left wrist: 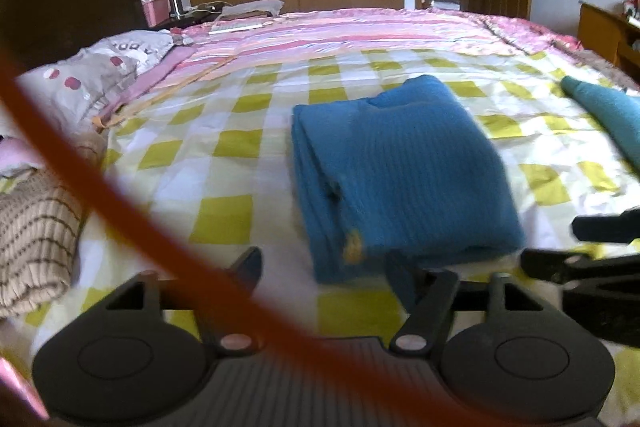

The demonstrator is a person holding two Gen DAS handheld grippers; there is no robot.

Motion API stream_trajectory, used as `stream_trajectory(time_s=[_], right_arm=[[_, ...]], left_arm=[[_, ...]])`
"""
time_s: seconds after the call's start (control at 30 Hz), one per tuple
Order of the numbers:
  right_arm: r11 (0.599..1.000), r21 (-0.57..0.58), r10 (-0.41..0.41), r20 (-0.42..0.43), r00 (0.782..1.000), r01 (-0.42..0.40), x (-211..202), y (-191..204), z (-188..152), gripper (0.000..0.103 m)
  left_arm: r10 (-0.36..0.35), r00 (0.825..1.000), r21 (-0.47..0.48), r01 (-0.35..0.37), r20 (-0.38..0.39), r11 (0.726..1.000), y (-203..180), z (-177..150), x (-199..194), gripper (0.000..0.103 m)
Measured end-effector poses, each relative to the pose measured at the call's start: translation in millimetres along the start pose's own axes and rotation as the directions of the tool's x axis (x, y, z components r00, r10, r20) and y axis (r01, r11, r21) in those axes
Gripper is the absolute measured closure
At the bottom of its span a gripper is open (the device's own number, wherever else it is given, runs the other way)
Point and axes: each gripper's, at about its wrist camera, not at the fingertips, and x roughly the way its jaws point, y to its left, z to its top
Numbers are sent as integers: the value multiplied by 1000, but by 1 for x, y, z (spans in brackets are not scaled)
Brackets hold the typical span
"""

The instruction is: Fold small clothes

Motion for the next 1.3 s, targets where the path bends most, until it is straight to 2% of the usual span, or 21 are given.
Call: stream_trajectory(time_s=[0.2,0.57,1.03,1.3], right_arm=[[999,42,10,-6,1000,-10,-11,-5,-15,51],[997,72,19,-16,1000,-18,-22,-5,-33,49],[997,74,-24,-30,999,26,-27,0,-51,49],[996,77,-33,-30,999,35,-31,0,-57,48]], left_arm=[[-9,1000,-12,9,2,1000,-6,-9,-13,15],[15,1000,31,-15,-5,999,-18,-30,-25,7],[70,997,89,-67,-28,994,-30,-44,-31,7],[56,998,80,-53,-34,995,-29,-50,-33,7]])
